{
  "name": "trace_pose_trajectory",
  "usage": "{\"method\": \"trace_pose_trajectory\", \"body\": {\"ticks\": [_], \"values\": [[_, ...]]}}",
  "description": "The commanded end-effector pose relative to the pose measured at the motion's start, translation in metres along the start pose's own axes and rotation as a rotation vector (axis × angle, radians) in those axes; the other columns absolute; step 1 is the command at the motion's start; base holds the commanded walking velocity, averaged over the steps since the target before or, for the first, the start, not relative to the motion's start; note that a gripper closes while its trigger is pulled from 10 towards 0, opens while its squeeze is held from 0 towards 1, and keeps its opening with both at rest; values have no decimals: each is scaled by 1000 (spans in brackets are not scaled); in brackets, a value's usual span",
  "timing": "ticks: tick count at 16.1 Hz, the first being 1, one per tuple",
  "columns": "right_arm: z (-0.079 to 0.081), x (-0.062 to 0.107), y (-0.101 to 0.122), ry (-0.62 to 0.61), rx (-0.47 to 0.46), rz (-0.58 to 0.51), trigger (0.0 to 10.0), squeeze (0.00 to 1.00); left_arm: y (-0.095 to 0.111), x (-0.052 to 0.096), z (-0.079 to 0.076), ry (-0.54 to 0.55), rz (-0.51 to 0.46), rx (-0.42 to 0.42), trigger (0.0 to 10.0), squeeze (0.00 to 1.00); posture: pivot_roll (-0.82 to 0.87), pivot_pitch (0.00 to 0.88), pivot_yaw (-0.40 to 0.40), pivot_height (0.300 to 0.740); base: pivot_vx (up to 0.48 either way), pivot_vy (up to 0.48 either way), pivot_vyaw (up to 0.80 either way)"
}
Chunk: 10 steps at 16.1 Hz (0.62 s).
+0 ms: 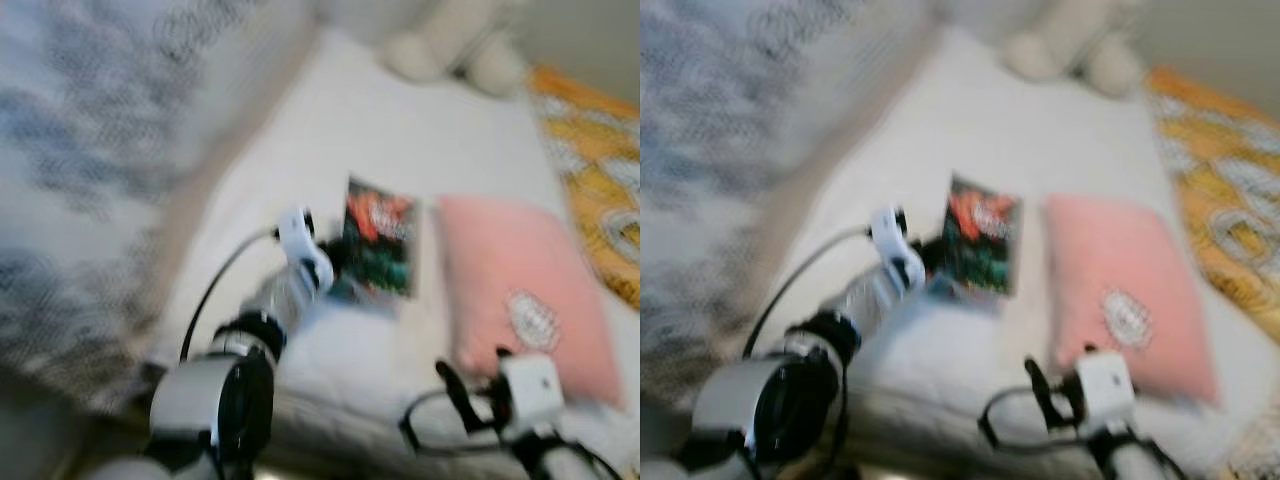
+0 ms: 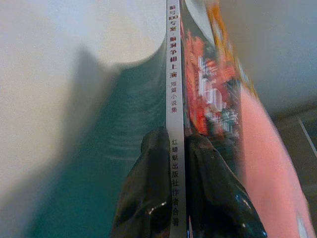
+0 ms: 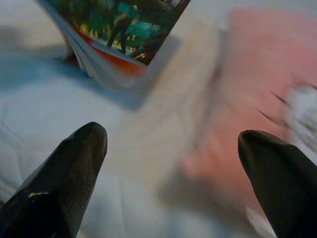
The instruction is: Clean up the room
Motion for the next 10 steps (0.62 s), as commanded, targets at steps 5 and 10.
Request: {"method": "trace_pose_trajectory", "body": {"ticks": [5,10], "values": [[10,10,-7,3,-37,58,10000,0,-12,-11,-53,-227,33,-33,10000,0,-309,139,-137,740,0,0,0],[14,11,-11,6,-35,80,10000,0,21,10,30,148,-56,-208,10000,0,-300,134,-130,740,0,0,0]]}}
Point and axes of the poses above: a point about 5 cm out from each wrist's last joint towards the gripper, its own x axis pointing back from the gripper into the wrist, its own y axis along the axis of the wrist's last joint, z = x × y, the point moved 1 cm from there along -x, pointing out of the wrist towards the gripper, and after that the axes turned 4 degrees about -x, right-handed, at the moved point
